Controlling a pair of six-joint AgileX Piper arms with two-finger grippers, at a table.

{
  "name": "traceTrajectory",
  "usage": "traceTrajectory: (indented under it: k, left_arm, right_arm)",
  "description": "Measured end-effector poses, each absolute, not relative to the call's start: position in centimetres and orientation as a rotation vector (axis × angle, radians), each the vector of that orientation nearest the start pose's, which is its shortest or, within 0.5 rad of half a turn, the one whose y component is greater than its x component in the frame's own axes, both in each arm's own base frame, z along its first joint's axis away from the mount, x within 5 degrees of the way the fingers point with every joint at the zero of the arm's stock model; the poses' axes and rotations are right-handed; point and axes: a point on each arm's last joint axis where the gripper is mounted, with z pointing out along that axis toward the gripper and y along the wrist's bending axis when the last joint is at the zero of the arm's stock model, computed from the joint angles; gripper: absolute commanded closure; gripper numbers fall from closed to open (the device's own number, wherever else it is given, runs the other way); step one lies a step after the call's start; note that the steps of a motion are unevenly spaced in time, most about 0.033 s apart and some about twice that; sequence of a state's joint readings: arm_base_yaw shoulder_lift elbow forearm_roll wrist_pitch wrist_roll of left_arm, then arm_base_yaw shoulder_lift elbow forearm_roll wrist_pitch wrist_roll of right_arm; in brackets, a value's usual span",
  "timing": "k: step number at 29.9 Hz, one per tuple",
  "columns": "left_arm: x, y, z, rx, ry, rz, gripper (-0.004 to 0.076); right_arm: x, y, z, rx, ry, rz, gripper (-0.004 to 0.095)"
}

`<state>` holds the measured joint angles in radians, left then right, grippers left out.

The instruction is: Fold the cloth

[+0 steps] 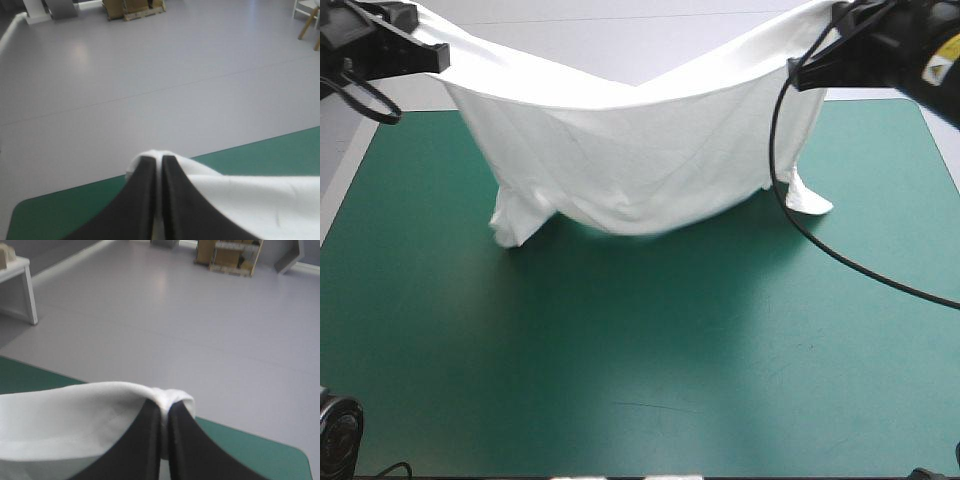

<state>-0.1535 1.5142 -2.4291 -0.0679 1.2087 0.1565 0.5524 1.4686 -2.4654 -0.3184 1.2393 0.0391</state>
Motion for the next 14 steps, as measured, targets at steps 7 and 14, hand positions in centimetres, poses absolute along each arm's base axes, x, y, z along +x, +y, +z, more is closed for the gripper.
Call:
traceTrajectory:
  k: [7,14]
  left_arm:
    - [17.9,-2.6,64.0,0.221,1.635,0.000,0.0705]
    - [16.7,-1.9,64.8,0.185,1.579,0.053,0.0705]
  right_arm:
    - [14.0,5.4,65.7,-0.254,1.518,0.134,0.0925]
    - [14.5,5.9,66.4,-0.266,1.429,0.137,0.0925]
